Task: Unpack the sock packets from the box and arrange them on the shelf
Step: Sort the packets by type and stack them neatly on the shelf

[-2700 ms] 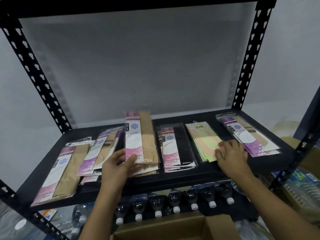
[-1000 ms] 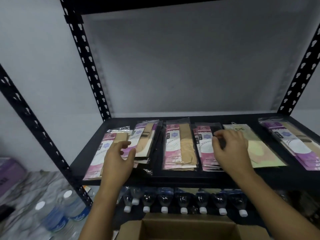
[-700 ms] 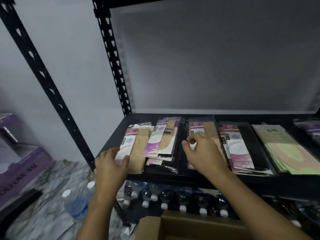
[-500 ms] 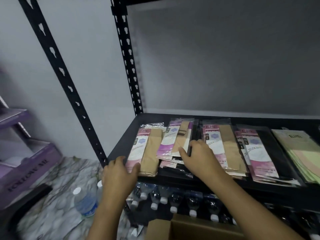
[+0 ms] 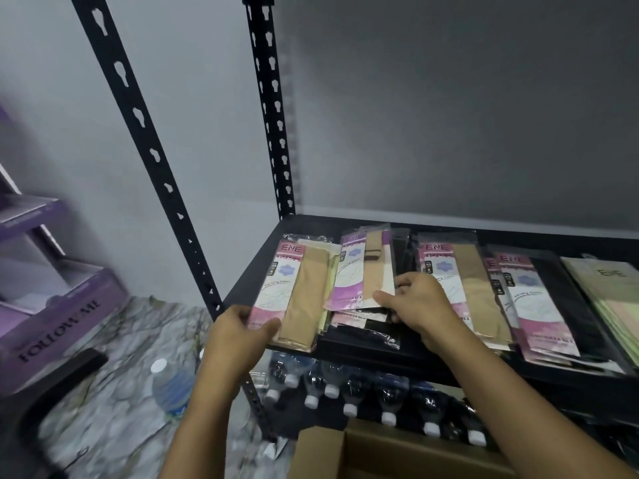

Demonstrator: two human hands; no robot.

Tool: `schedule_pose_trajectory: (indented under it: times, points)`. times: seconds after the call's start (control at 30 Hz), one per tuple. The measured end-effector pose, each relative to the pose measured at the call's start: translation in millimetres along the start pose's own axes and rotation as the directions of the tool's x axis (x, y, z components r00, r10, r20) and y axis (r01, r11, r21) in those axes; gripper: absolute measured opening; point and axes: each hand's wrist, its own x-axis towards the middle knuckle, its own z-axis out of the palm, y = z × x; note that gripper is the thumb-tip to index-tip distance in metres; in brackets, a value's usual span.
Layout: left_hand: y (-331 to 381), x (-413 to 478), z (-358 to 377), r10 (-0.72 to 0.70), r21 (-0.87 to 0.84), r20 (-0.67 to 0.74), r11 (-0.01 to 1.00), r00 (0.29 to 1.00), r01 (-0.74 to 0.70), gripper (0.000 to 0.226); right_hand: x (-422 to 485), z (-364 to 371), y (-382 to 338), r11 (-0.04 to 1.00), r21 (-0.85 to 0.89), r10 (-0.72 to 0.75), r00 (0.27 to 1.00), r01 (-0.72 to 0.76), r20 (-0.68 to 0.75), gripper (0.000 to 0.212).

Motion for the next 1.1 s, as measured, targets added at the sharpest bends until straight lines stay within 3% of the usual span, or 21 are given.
schedule_pose_trajectory:
  times: [0.13, 0.33, 0.57, 0.83, 1.1]
  points:
    - [3.9, -4.1, -2.2, 0.02, -0.117, -0.097, 0.993, 0.995, -0.032, 0.035, 0.2, -2.6, 1.5, 0.978, 0.205, 0.047, 0.999, -0.048, 0.009, 0.013]
    - [4.2, 1.0, 0.4, -0.014, -0.404, -0.116, 0.914, 0.993, -0.034, 0.033, -10.1, -14.2, 2.6, 0.95, 0.31, -0.017, 0.999, 0.031, -0.049, 0.02]
    - [26.3, -7.4, 14.2, 0.029, -0.696, -0.1, 0.712, 0.995, -0.091, 0.038, -31.0, -41.4, -6.7, 0.898, 0.395, -0.143, 0.978, 0.193, -0.153, 0.024]
    - [60.3, -31.0, 36.2, 0.14, -0.812, -0.108, 0.558, 0.984, -0.168, 0.036, -55.6, -73.7, -13.8, 0.833, 0.411, -0.277, 0.922, 0.372, -0.271, 0.024]
    - [91.6, -58.0, 68.2, 0.275, -0.879, 0.028, 0.465, 0.961, -0.107, 0.044, -74.3, -130.6, 4.9, 0.832, 0.334, -0.313, 0.872, 0.443, -0.376, 0.023]
